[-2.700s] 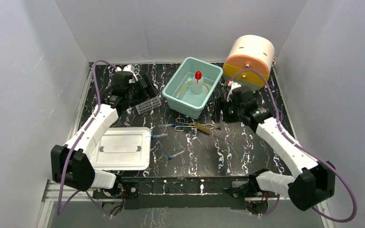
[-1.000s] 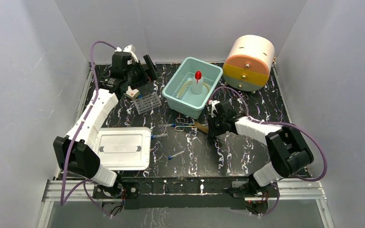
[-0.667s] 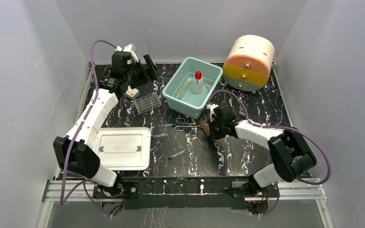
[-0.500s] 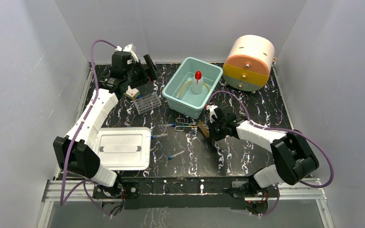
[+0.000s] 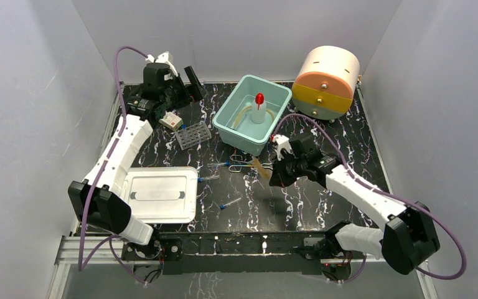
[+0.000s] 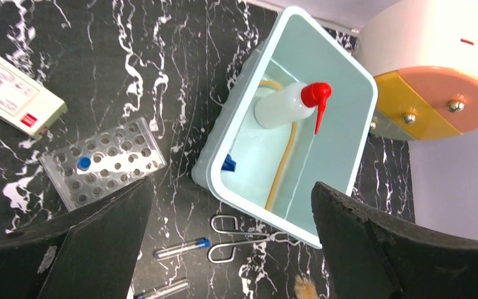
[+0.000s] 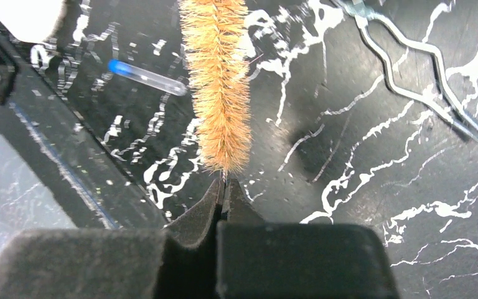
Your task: Organize the chemistry lab equipment
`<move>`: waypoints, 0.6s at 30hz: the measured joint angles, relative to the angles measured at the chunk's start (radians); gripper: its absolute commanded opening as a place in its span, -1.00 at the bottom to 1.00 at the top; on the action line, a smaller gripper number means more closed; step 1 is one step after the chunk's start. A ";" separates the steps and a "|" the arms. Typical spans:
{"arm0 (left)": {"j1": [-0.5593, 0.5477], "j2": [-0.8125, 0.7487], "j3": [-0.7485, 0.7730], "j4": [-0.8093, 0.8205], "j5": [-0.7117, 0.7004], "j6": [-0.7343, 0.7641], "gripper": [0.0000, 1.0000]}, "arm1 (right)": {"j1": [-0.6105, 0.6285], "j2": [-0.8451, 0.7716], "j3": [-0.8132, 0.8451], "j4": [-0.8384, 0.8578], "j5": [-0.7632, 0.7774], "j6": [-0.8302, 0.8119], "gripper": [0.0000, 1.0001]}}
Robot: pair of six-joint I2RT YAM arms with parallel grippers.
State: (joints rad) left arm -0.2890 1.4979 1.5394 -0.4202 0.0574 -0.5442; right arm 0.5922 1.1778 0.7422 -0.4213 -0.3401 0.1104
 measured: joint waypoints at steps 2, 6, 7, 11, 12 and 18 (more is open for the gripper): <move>0.001 0.000 0.023 -0.009 -0.022 0.010 0.97 | 0.000 -0.024 0.034 -0.023 -0.032 -0.007 -1.00; 0.006 0.000 0.071 -0.014 -0.058 0.021 0.97 | 0.000 -0.034 0.157 -0.033 -0.088 -0.001 -1.00; 0.007 0.000 0.079 -0.015 -0.064 0.021 0.97 | 0.001 -0.028 0.189 -0.028 -0.095 0.003 -1.00; 0.011 0.001 0.090 -0.016 -0.078 0.019 0.97 | 0.005 0.030 0.339 0.029 -0.090 0.047 -1.00; 0.011 0.001 0.090 -0.017 -0.079 0.018 0.97 | 0.005 0.041 0.359 0.047 -0.078 0.058 -1.00; 0.011 -0.003 0.068 -0.033 -0.097 -0.014 0.97 | 0.005 0.148 0.478 0.137 0.108 0.187 -1.00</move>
State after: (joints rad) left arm -0.2775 1.4948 1.6070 -0.4534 -0.0391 -0.5587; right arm 0.5972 1.3258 1.2205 -0.2844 -0.2321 0.2977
